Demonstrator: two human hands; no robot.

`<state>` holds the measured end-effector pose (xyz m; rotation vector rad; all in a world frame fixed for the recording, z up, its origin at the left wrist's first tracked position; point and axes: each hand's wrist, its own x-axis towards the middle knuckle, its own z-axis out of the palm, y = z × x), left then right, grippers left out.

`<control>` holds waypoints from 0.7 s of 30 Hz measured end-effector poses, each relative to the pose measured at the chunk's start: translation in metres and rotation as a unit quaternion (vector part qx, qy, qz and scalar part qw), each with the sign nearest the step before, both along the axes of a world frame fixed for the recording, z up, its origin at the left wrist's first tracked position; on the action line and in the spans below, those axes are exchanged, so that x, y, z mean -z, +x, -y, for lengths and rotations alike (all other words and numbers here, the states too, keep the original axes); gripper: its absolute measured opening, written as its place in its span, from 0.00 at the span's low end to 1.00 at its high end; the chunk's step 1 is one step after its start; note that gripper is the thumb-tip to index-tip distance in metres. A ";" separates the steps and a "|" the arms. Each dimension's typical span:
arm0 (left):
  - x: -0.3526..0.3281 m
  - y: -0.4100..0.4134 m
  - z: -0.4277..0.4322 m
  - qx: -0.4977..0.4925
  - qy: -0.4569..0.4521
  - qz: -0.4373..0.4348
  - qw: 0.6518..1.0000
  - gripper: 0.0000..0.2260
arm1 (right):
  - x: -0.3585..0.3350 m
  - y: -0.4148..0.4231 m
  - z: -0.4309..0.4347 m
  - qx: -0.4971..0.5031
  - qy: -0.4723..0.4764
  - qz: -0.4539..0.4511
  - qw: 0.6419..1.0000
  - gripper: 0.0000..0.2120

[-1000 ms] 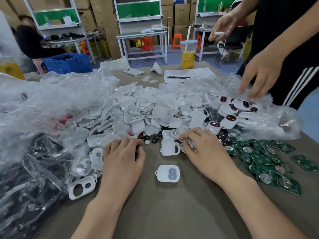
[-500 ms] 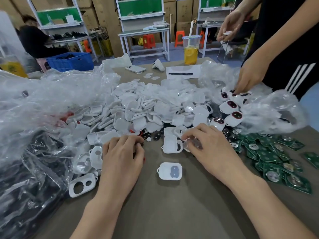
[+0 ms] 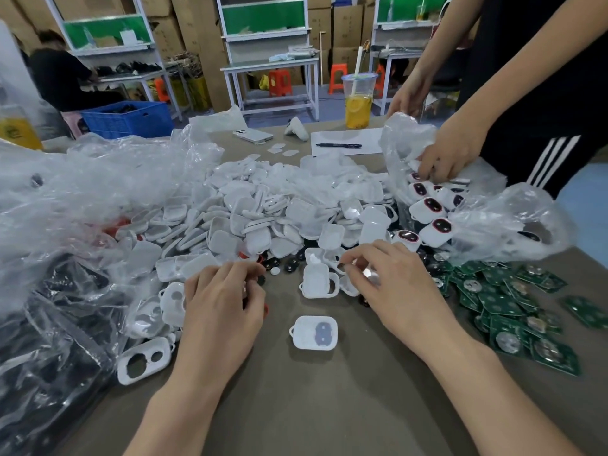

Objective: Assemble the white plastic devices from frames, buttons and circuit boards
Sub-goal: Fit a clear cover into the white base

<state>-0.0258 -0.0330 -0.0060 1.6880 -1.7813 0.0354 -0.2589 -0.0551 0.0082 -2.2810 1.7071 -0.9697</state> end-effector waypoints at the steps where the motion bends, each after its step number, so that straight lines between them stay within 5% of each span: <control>1: 0.000 0.000 0.000 -0.002 0.000 -0.004 1.000 0.09 | 0.000 0.001 -0.001 0.005 -0.008 0.007 1.000 0.09; 8: -0.001 0.000 0.001 -0.008 0.001 -0.020 1.000 0.09 | -0.005 -0.006 -0.026 0.140 -0.077 -0.016 0.987 0.12; 15: -0.001 -0.001 0.000 -0.001 -0.011 -0.025 1.000 0.10 | 0.011 -0.024 -0.052 0.244 0.050 -0.079 0.965 0.18; 21: 0.000 0.002 -0.001 -0.004 -0.007 -0.028 1.000 0.09 | 0.007 -0.027 -0.055 0.233 0.045 -0.009 0.971 0.17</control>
